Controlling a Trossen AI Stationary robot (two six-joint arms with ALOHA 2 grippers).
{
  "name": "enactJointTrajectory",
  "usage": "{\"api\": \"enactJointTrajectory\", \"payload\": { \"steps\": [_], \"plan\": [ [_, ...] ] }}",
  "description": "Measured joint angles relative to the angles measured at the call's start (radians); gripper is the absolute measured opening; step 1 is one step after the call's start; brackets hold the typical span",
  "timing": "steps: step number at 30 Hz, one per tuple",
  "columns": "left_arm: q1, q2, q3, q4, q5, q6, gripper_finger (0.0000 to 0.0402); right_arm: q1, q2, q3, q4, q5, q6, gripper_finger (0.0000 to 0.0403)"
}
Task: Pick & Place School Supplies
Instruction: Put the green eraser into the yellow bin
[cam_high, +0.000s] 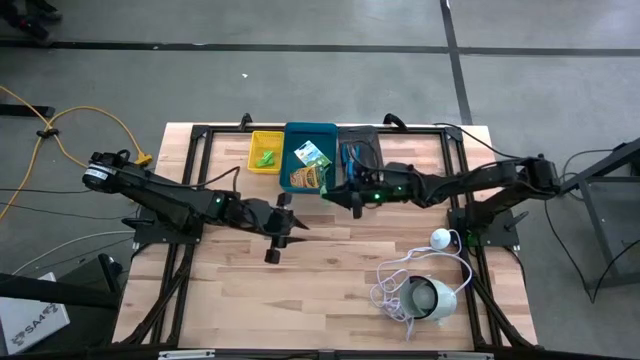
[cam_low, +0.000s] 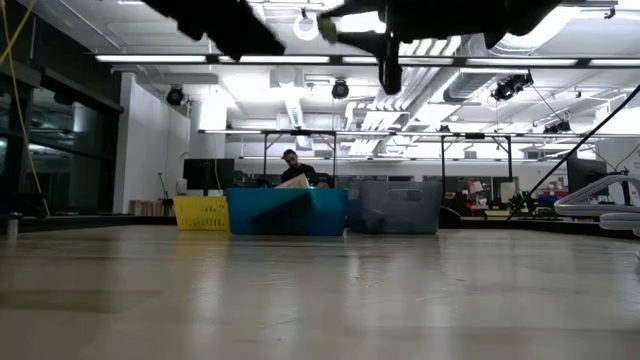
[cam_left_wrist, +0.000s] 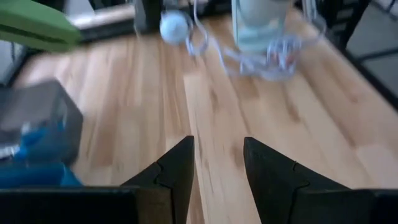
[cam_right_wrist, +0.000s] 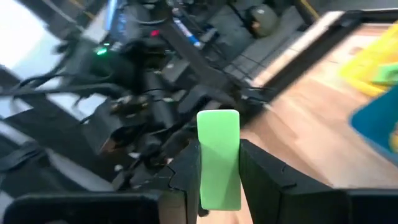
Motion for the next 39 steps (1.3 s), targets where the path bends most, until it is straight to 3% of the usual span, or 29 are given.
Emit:
{"api": "enactJointTrajectory", "payload": {
  "steps": [10, 18, 26, 34, 39],
  "plan": [
    [0.000, 0.000, 0.000, 0.161, 0.008, -0.010, 0.0134, 0.090, 0.000, 0.000, 0.132, -0.051, -0.087, 0.0091],
    [0.024, 0.006, 0.000, 0.264, 0.141, -0.012, 0.0134, 0.144, 0.000, 0.000, 0.251, -0.152, -0.182, 0.0091],
    [0.047, 0.036, 0.000, 0.376, 0.243, 0.001, 0.0134, 0.177, 0.000, -0.001, 0.298, -0.145, -0.264, 0.0091],
    [0.047, 0.064, -0.001, 0.468, 0.237, -0.005, 0.0134, 0.165, 0.000, -0.001, 0.310, -0.122, -0.292, 0.0091],
    [0.056, 0.067, 0.000, 0.491, 0.122, -0.111, 0.0134, 0.162, 0.000, -0.001, 0.315, -0.117, -0.318, 0.0091]
  ]
}}
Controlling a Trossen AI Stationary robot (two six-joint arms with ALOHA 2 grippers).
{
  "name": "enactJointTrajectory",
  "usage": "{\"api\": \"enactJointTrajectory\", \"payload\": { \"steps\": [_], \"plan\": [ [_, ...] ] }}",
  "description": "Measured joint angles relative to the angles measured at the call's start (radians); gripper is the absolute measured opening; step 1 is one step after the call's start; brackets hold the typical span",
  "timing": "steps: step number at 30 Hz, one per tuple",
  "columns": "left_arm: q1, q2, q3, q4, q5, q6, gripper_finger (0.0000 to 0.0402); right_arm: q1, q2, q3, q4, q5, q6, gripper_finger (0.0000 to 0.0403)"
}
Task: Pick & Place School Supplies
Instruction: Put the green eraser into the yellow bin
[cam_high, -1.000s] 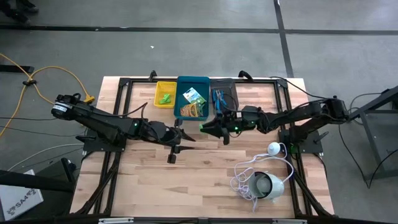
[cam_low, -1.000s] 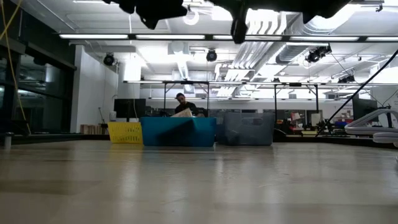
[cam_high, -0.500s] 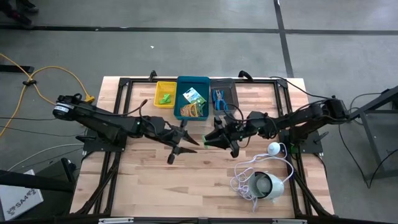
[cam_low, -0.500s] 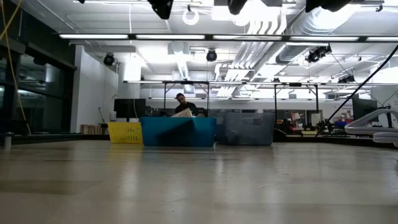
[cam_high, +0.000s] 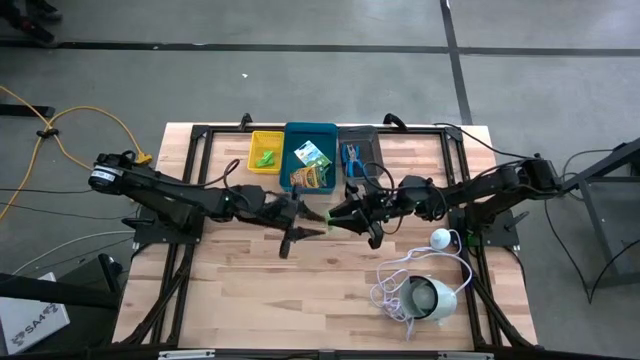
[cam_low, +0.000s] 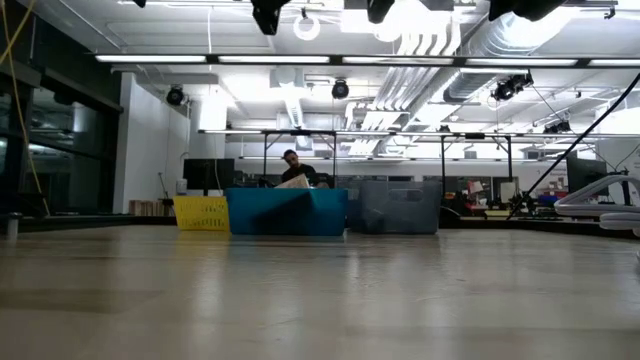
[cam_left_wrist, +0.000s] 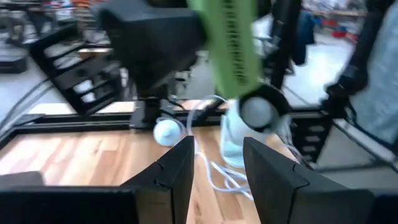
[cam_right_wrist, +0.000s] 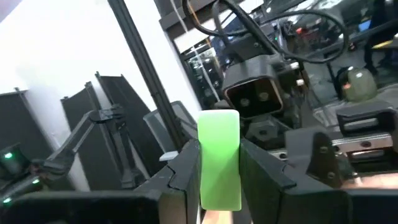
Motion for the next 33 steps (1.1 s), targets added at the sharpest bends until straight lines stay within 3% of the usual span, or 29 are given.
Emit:
{"api": "enactJointTrajectory", "payload": {
  "steps": [12, 16, 23, 29, 33],
  "plan": [
    [-0.004, 0.000, 0.000, -0.006, -0.159, -0.042, 0.0134, 0.000, 0.000, 0.000, 0.002, 0.205, -0.082, 0.0091],
    [-0.027, 0.000, 0.000, -0.009, -0.298, -0.030, 0.0134, 0.000, 0.000, 0.000, 0.002, 0.316, -0.104, 0.0091],
    [-0.069, 0.000, 0.000, -0.009, -0.642, 0.062, 0.0134, 0.001, 0.000, 0.000, 0.001, 0.480, -0.149, 0.0091],
    [-0.071, 0.010, 0.000, -0.007, -0.758, 0.098, 0.0134, -0.011, 0.000, 0.000, 0.002, 0.566, -0.158, 0.0091],
    [-0.050, 0.040, -0.001, 0.027, -0.778, 0.099, 0.0134, -0.014, 0.000, 0.000, 0.001, 0.627, -0.170, 0.0091]
  ]
}}
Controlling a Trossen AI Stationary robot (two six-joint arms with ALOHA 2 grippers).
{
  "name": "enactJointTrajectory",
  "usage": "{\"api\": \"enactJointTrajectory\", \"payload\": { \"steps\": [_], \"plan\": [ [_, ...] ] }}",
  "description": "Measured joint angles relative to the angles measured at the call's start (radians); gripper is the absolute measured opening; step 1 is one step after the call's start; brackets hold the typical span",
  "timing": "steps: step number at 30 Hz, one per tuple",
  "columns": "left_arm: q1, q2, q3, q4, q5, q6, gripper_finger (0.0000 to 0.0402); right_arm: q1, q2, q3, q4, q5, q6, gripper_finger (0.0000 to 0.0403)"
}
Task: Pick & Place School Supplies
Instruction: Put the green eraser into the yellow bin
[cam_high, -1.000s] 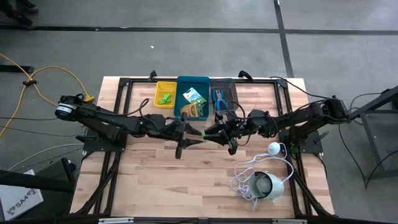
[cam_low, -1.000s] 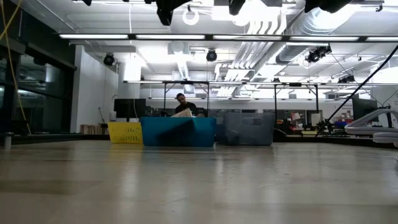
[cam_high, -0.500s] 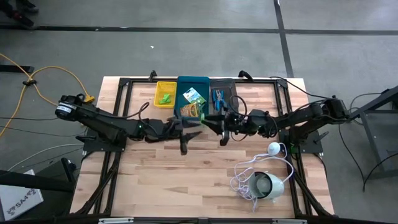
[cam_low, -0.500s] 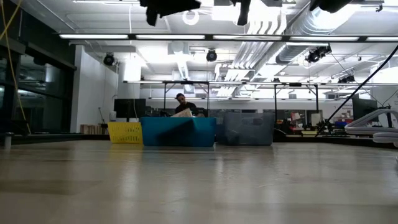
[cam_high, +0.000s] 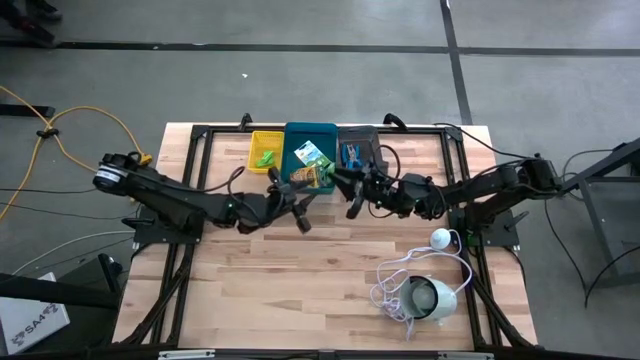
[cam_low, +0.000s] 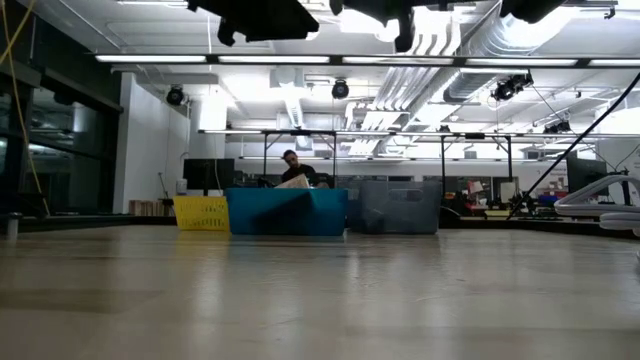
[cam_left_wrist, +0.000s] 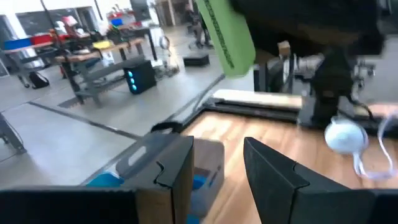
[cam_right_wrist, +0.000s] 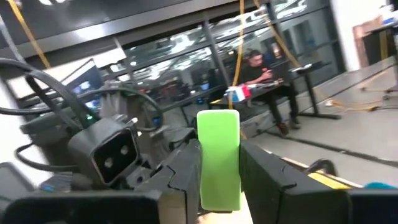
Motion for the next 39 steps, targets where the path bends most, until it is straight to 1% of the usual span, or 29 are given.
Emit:
{"api": "enactJointTrajectory", "payload": {
  "steps": [5, 8, 13, 15, 17, 21, 25, 31, 37, 39],
  "plan": [
    [0.026, 0.042, 0.000, 0.083, 0.000, 0.031, 0.0134, 0.001, 0.000, 0.000, -0.001, 0.064, -0.036, 0.0091],
    [0.037, 0.046, 0.000, 0.110, 0.000, 0.036, 0.0134, -0.007, 0.000, 0.000, -0.009, 0.097, -0.043, 0.0091],
    [0.053, 0.046, 0.000, 0.123, 0.001, 0.031, 0.0134, -0.029, 0.000, 0.000, -0.038, 0.126, -0.042, 0.0091],
    [0.064, 0.047, 0.000, 0.124, 0.018, 0.029, 0.0136, -0.037, 0.000, 0.000, -0.045, 0.133, -0.041, 0.0091],
    [0.080, 0.054, 0.001, 0.125, 0.045, 0.029, 0.0144, -0.044, 0.000, 0.000, -0.045, 0.134, -0.040, 0.0091],
    [0.114, 0.076, 0.002, 0.148, 0.082, 0.019, 0.0178, -0.046, 0.000, 0.000, -0.045, 0.140, -0.040, 0.0091],
    [0.132, 0.120, 0.002, 0.224, 0.082, 0.028, 0.0205, -0.045, 0.000, 0.000, -0.060, 0.181, -0.048, 0.0091],
    [0.156, 0.173, 0.002, 0.323, 0.074, 0.072, 0.0210, -0.045, 0.000, 0.000, -0.085, 0.231, -0.056, 0.0091],
    [0.172, 0.183, 0.002, 0.368, 0.072, 0.080, 0.0210, -0.046, 0.000, 0.000, -0.097, 0.235, -0.057, 0.0091],
    [0.175, 0.183, 0.002, 0.390, 0.089, 0.081, 0.0211, -0.050, 0.000, 0.000, -0.101, 0.239, -0.057, 0.0091]
  ]
}}
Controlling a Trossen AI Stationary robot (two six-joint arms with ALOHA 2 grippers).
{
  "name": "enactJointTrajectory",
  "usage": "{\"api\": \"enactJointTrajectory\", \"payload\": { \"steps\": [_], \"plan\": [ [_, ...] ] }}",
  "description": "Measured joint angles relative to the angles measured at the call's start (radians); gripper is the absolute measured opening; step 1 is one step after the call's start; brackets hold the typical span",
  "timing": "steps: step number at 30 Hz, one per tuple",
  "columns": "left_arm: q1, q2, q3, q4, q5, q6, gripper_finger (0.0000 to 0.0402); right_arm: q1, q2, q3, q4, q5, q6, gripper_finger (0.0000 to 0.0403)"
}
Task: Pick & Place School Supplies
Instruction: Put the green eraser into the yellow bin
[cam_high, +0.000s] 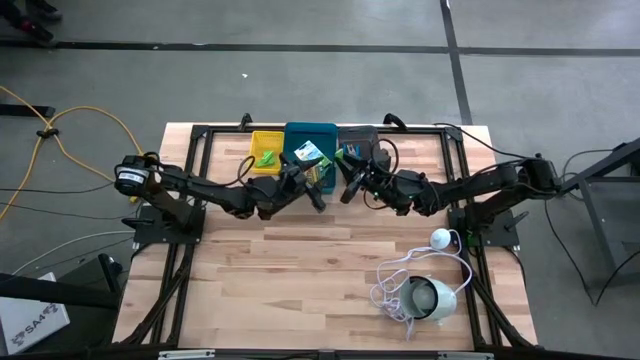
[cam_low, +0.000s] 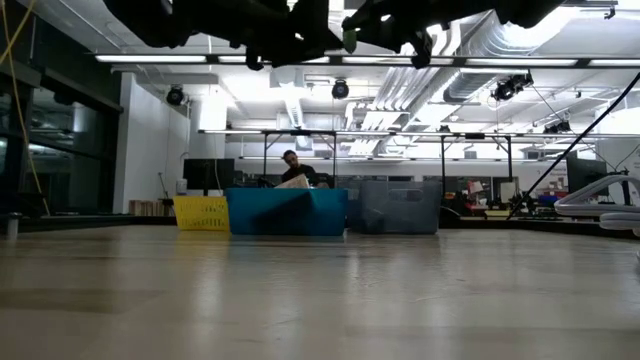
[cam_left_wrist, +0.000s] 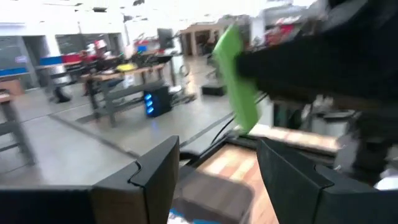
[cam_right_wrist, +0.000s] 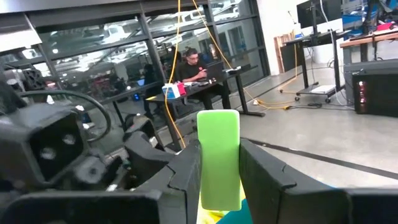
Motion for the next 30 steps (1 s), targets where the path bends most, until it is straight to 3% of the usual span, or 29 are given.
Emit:
{"api": "enactJointTrajectory", "payload": {
  "steps": [3, 30],
  "plan": [
    [0.001, 0.000, 0.002, 0.021, 0.067, -0.008, 0.0211, -0.003, 0.000, 0.000, -0.003, 0.003, 0.000, 0.0091],
    [0.056, 0.000, 0.003, 0.033, 0.230, -0.060, 0.0211, -0.008, 0.000, 0.000, -0.004, -0.009, 0.018, 0.0091]
  ]
}}
